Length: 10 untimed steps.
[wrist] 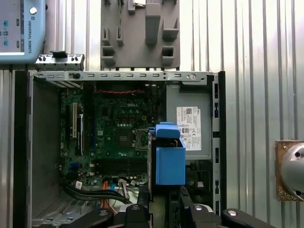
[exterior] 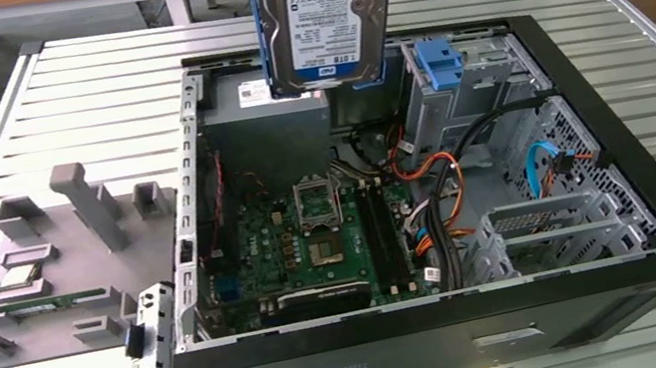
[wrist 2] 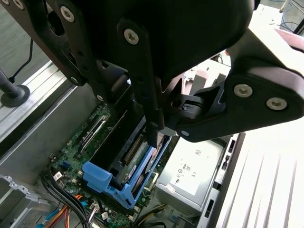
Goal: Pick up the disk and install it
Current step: 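Pick up the disk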
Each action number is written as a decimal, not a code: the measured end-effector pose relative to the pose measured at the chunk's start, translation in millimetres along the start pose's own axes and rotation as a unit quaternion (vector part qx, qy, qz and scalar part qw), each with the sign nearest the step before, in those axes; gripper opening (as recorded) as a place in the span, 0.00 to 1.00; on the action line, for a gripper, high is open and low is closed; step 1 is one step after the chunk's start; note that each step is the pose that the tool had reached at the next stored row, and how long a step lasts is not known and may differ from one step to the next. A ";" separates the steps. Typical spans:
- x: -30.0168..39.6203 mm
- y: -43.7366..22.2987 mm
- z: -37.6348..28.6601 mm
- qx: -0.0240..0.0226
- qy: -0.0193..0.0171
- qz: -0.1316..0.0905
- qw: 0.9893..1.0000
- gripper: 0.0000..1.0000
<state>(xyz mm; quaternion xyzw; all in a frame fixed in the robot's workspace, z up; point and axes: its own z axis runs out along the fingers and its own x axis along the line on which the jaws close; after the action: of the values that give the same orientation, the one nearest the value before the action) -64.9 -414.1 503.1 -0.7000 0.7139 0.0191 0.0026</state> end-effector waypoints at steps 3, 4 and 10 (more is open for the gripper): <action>2.9 -0.1 -0.1 0.000 0.000 0.000 1.000 0.35; 3.9 -0.1 -0.2 0.000 0.000 0.000 1.000 0.35; 9.4 -0.2 -0.3 0.000 0.000 0.000 1.000 0.35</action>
<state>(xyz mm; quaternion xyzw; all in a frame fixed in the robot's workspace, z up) -64.8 -423.5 503.1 -0.7000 0.7139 0.0191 0.0026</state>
